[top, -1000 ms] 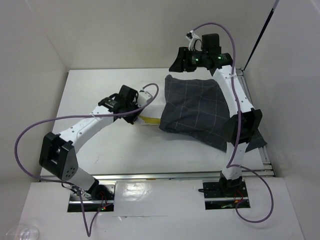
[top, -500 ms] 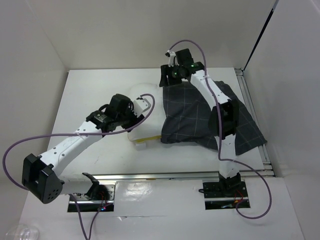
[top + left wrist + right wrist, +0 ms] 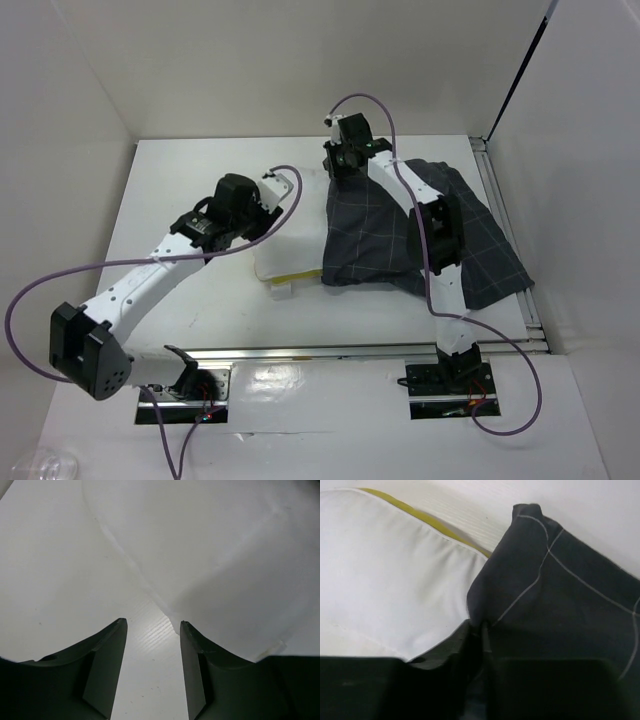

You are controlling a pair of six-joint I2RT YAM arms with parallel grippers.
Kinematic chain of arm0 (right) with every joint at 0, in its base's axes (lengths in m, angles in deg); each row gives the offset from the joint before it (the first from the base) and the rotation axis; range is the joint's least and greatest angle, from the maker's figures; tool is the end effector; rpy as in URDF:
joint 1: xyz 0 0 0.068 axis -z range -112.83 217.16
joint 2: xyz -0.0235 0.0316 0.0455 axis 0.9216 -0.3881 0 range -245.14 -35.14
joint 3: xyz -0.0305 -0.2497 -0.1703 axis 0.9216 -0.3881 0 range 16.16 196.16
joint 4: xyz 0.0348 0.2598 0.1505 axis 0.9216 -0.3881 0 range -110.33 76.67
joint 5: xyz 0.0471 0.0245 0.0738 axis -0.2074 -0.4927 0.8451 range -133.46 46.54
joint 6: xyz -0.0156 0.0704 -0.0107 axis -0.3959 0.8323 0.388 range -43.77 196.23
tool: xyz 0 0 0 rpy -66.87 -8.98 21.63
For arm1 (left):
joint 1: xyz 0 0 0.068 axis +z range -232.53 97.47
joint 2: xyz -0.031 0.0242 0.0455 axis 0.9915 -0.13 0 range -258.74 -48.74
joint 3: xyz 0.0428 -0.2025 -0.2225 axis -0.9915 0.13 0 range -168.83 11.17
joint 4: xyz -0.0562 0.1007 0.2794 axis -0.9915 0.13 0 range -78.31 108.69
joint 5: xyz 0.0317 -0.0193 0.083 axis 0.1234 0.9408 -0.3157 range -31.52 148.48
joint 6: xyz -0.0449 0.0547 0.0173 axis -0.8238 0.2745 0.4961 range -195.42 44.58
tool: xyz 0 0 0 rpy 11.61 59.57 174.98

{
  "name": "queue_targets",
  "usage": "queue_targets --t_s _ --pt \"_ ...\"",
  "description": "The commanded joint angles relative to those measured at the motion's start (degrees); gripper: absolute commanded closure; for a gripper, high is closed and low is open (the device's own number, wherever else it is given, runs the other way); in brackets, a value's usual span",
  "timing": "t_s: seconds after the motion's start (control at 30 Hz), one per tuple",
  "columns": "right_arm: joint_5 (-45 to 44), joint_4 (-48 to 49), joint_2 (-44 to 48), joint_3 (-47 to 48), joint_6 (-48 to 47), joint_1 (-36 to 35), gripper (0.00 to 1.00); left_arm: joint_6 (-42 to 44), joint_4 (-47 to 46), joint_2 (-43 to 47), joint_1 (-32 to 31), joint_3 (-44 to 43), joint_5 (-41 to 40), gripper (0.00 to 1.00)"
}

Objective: Put the pillow into the pillowcase

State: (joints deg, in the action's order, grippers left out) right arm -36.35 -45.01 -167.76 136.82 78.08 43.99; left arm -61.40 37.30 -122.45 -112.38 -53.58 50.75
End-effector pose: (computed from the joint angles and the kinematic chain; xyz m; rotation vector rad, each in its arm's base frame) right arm 0.5595 0.2476 0.2377 -0.4968 2.3003 0.3610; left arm 0.3001 -0.1628 0.3359 0.7380 2.0384 -0.0117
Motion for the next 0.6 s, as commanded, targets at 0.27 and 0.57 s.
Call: queue_targets --t_s 0.27,0.57 --pt "10.54 0.74 5.96 -2.96 -3.50 -3.80 1.00 -18.67 7.96 -28.49 23.06 -27.78 24.57 0.30" --pt "11.25 -0.31 10.45 -7.28 -2.47 -5.30 1.00 -21.50 15.26 -42.29 28.26 -42.29 43.83 0.30"
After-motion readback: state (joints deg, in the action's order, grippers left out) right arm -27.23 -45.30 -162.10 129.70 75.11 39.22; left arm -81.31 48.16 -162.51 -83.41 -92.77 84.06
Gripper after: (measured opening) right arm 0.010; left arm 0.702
